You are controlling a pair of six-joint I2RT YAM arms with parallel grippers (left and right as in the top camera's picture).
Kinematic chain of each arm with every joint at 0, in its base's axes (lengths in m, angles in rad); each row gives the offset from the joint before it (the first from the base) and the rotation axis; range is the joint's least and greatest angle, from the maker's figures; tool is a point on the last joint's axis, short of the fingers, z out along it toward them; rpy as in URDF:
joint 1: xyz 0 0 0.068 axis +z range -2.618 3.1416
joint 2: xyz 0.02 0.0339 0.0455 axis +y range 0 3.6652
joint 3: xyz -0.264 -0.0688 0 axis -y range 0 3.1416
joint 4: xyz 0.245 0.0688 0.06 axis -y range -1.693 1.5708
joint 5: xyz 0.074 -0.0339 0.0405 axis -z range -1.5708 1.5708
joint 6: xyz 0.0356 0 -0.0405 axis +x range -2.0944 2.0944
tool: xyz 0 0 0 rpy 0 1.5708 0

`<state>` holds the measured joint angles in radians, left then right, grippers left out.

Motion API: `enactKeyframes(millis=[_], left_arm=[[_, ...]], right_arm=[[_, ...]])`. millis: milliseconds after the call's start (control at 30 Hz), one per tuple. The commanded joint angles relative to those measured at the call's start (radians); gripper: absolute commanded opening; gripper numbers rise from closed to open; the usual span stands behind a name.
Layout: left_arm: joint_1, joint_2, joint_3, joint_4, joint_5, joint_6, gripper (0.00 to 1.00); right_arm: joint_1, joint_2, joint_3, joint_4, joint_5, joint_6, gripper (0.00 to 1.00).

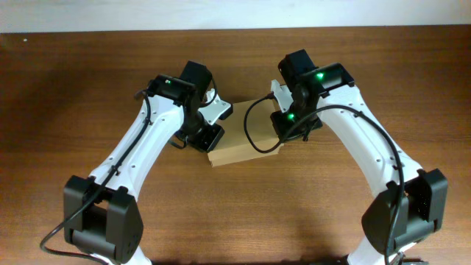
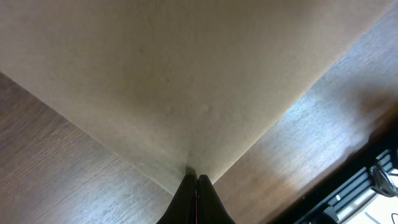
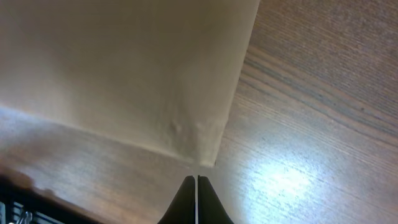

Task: Pack container

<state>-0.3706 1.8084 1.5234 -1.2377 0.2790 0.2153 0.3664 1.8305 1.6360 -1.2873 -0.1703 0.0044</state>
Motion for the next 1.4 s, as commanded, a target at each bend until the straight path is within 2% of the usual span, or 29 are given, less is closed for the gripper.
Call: enactKeyframes(millis=[0, 300, 433, 500, 567, 633, 733, 800, 900, 1067, 1133, 1167, 1200, 1233, 1267, 1300, 1367], left_arm=[[-0.002, -0.008, -0.044, 0.023, -0.014, -0.01, 0.01], [-0.006, 0.026, -0.068, 0.068, -0.014, -0.013, 0.01], [-0.006, 0.026, -0.068, 0.087, -0.014, -0.014, 0.02], [-0.006, 0.026, -0.049, 0.114, -0.016, -0.053, 0.02], [-0.006, 0.026, 0.014, 0.117, -0.081, -0.127, 0.01], [0.002, 0.026, 0.1, 0.106, -0.137, -0.151, 0.01], [0.055, 0.026, 0.258, 0.099, -0.178, -0.183, 0.02], [0.124, 0.026, 0.348, 0.141, -0.269, -0.249, 0.02], [0.263, 0.026, 0.416, 0.204, -0.367, -0.273, 0.07], [0.496, 0.028, 0.418, 0.228, -0.364, -0.275, 0.08], [0.534, 0.028, 0.418, 0.237, -0.364, -0.275, 0.17], [0.554, 0.028, 0.418, 0.241, -0.364, -0.275, 0.29], [0.572, 0.028, 0.418, 0.24, -0.364, -0.275, 0.59], [0.58, 0.028, 0.418, 0.24, -0.364, -0.275, 1.0], [0.586, 0.028, 0.418, 0.239, -0.366, -0.275, 1.0], [0.586, 0.028, 0.418, 0.239, -0.366, -0.275, 1.0], [0.586, 0.028, 0.418, 0.239, -0.366, -0.275, 1.0]], right_arm=[[0.008, 0.034, -0.004, 0.016, -0.01, 0.01, 0.04], [0.008, 0.173, -0.011, 0.041, -0.018, 0.01, 0.04], [0.008, 0.18, 0.003, 0.064, -0.032, 0.01, 0.04], [0.006, 0.172, 0.08, 0.044, -0.031, 0.002, 0.04], [-0.001, 0.171, 0.2, -0.002, -0.028, 0.003, 0.04], [-0.021, 0.171, 0.332, -0.041, 0.005, 0.003, 0.04], [-0.085, 0.171, 0.524, -0.07, 0.064, 0.005, 0.04], [-0.163, 0.171, 0.612, -0.04, 0.078, 0.031, 0.04], [-0.308, 0.171, 0.632, 0.014, 0.077, 0.085, 0.04], [-0.49, 0.173, 0.631, 0.004, 0.077, 0.09, 0.04], [-0.517, 0.173, 0.629, 0.005, 0.077, 0.09, 0.04], [-0.521, 0.173, 0.629, 0.005, 0.078, 0.09, 0.04], [-0.524, 0.173, 0.629, 0.004, 0.078, 0.09, 0.12], [-0.524, 0.173, 0.629, 0.004, 0.078, 0.09, 0.28], [-0.524, 0.173, 0.629, 0.004, 0.078, 0.09, 0.59], [-0.524, 0.173, 0.629, 0.004, 0.077, 0.09, 1.0], [-0.524, 0.173, 0.629, 0.003, 0.077, 0.09, 0.99]])
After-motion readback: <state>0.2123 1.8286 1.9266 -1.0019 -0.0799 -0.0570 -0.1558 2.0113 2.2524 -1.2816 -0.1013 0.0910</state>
